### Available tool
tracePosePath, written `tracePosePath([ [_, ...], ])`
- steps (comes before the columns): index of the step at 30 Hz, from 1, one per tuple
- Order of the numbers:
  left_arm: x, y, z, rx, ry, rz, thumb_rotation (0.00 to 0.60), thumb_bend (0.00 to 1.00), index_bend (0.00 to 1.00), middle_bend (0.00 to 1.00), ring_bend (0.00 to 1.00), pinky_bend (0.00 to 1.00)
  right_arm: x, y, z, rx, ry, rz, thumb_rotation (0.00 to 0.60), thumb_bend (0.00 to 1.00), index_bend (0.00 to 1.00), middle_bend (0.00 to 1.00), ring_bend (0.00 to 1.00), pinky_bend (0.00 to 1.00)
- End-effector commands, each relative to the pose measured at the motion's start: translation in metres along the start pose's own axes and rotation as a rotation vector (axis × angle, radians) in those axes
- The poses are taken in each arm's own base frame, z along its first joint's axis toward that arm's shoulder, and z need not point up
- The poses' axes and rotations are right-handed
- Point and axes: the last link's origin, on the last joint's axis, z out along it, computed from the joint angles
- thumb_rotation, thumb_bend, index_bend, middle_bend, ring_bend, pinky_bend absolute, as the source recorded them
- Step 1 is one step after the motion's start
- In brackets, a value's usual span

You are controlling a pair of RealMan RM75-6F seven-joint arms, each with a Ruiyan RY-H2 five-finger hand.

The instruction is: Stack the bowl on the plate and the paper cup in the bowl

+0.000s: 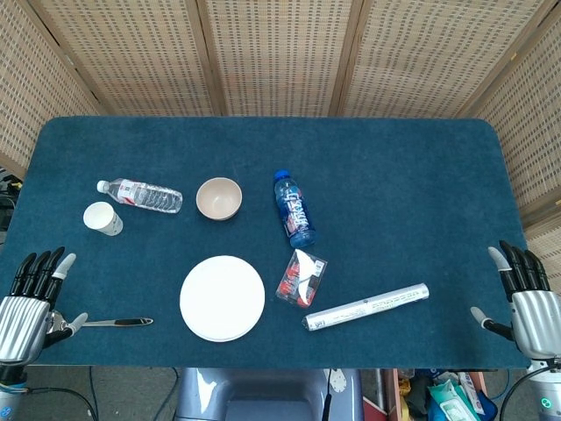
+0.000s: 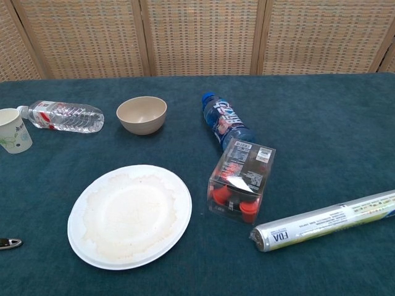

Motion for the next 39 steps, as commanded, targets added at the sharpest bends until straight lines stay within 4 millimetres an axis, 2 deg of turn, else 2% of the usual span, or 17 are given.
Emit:
tracePosePath([
  [1,0.000,0.000,0.000,-0.001,0.001,0.000,0.600,0.00,0.00,0.00,0.00,0.00,0.000,0.000,0.000,0.000,-0.002,-0.001,0.600,0.14,0.01,0.00,0.00,0.00],
  [7,0.002,0.001,0.002,-0.005,0.007,-0.016,0.600,0.00,0.00,0.00,0.00,0.00,0.001,0.001,0.000,-0.005,0.001,0.004,0.600,0.14,0.01,0.00,0.00,0.00],
  [14,0.004,-0.001,0.017,-0.031,-0.009,-0.027,0.600,0.01,0.00,0.00,0.00,0.00,0.002,0.003,0.000,-0.012,0.005,0.009,0.600,0.14,0.01,0.00,0.00,0.00],
  [22,0.014,0.002,0.047,-0.072,-0.010,-0.027,0.600,0.09,0.15,0.00,0.00,0.00,0.002,0.004,0.001,-0.016,0.004,0.013,0.600,0.14,0.01,0.00,0.00,0.00],
  [30,0.013,0.015,0.107,-0.123,-0.076,0.030,0.600,0.15,0.25,0.00,0.00,0.00,0.003,0.007,0.002,-0.024,0.004,0.025,0.600,0.14,0.01,0.00,0.00,0.00],
  [36,0.003,0.027,0.149,-0.120,-0.124,0.050,0.600,0.18,0.25,0.00,0.00,0.00,0.004,0.010,0.003,-0.035,0.005,0.037,0.600,0.14,0.01,0.00,0.00,0.00],
  [39,-0.008,0.042,0.183,-0.120,-0.174,0.050,0.600,0.23,0.23,0.00,0.00,0.00,0.002,0.014,0.005,-0.048,-0.003,0.046,0.600,0.14,0.01,0.00,0.00,0.00],
])
